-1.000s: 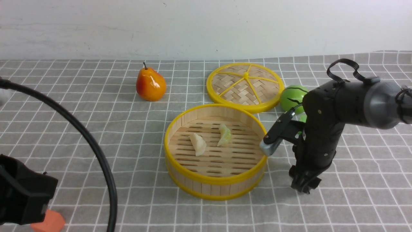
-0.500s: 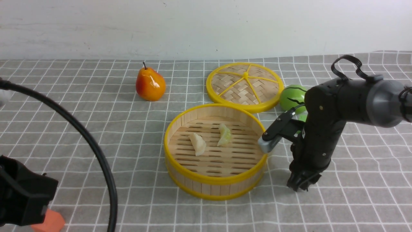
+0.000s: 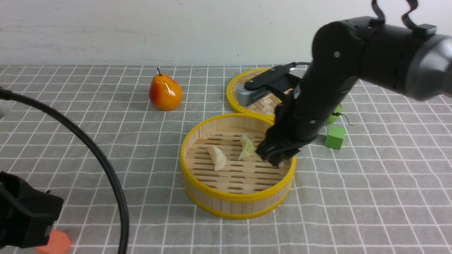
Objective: Put the dumplings into the steamer on the table with the grey tablecloth.
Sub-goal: 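Place the dumpling in the bamboo steamer basket with the right gripper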
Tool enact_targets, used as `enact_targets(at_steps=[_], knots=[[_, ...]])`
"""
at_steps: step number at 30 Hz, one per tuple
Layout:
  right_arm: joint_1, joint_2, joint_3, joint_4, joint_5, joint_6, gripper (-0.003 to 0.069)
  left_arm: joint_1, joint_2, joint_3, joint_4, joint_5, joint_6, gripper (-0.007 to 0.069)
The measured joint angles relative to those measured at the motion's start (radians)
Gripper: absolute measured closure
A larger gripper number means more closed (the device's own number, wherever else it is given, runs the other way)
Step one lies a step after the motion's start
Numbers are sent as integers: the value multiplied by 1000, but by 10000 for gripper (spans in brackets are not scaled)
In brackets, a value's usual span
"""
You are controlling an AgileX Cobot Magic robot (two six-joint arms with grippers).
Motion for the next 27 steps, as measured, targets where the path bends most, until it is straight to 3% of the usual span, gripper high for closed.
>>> enact_targets(at_steps=[11, 21, 27], knots=[[60, 241, -78, -71, -106, 186, 456, 0, 0, 0, 0, -1, 0, 565], [60, 175, -100, -104, -56, 235, 206, 0, -3, 0, -31, -1, -1, 565], [60, -54, -56, -72, -23, 196, 226, 0, -123, 65, -87, -49, -1, 561]])
